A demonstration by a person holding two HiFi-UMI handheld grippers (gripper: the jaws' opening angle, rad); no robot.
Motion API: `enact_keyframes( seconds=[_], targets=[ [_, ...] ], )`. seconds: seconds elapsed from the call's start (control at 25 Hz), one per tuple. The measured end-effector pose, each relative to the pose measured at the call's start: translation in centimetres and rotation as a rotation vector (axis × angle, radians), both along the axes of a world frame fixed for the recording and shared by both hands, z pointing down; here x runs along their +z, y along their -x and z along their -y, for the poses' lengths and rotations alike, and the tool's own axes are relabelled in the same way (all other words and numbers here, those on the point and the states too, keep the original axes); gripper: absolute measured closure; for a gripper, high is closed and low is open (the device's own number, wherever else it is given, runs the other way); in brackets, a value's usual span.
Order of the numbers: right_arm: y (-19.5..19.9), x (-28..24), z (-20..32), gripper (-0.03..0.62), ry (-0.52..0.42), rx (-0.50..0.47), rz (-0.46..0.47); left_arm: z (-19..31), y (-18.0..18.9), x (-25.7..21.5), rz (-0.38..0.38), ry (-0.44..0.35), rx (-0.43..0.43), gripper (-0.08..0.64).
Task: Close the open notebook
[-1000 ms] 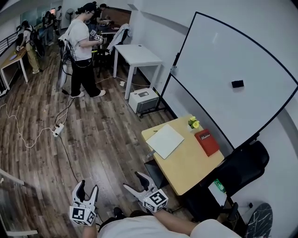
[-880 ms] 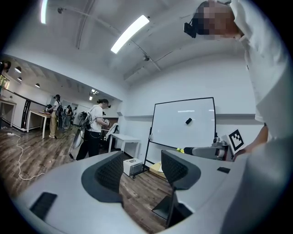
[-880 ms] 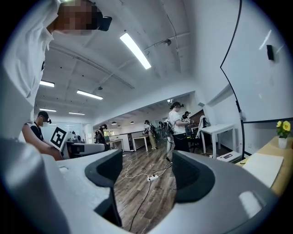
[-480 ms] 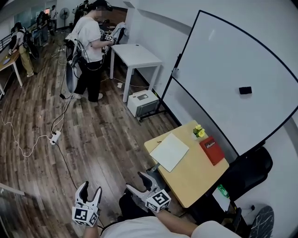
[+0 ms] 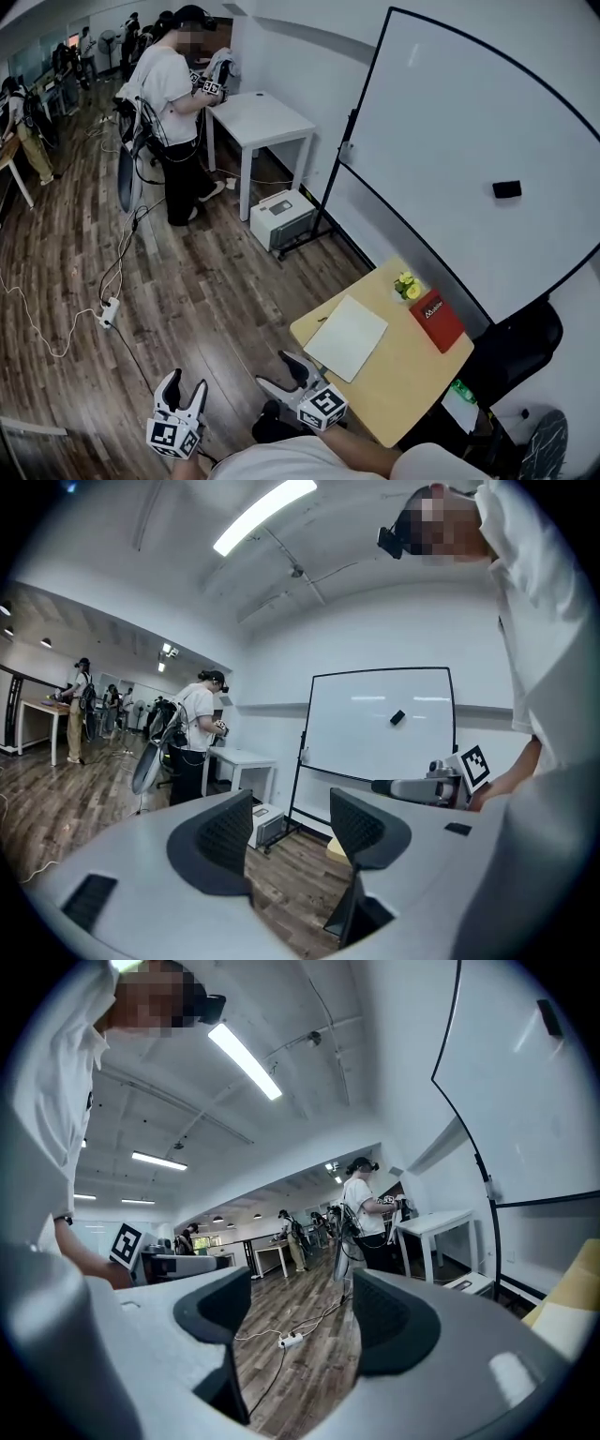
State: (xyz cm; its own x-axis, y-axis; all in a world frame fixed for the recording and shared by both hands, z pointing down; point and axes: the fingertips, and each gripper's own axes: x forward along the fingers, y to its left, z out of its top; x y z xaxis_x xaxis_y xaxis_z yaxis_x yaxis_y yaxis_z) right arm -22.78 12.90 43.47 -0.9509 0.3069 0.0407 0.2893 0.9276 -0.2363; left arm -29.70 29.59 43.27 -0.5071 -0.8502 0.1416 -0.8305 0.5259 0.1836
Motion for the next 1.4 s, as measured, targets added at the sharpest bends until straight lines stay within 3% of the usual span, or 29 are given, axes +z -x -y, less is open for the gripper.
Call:
enact_keyframes(
  seconds=[0.32, 0.56, 1.16, 1.28, 1.4],
  targets=[
    [3.0, 0.3, 8.2, 0.250, 0.039, 0.080, 0.000, 10.7, 6.9, -0.7, 0.031, 0.017, 0.143, 0.314],
    [2.0, 1.2, 12.9, 0.250, 0.045, 0.210, -0.016, 17.7, 8.6, -0.3, 0.016, 0.024, 0.301, 0.314],
    [-4.9, 4.9, 25.7, 0.252, 0.146, 0.741, -0.085, 37.9, 4.3, 3.1, -0.155, 0.046, 0.938, 0.314],
    [-5.9, 4.9, 26.7, 0.252, 0.190, 0.796, -0.053, 40.5, 3.5, 4.5, -0.206, 0.060, 1.052, 0.314],
    [-6.9, 5.4, 26.6, 0.252, 0.194, 0.844, -0.078, 42.2, 2.4, 5.5, -0.247, 0.082, 1.158, 0.314]
  ],
)
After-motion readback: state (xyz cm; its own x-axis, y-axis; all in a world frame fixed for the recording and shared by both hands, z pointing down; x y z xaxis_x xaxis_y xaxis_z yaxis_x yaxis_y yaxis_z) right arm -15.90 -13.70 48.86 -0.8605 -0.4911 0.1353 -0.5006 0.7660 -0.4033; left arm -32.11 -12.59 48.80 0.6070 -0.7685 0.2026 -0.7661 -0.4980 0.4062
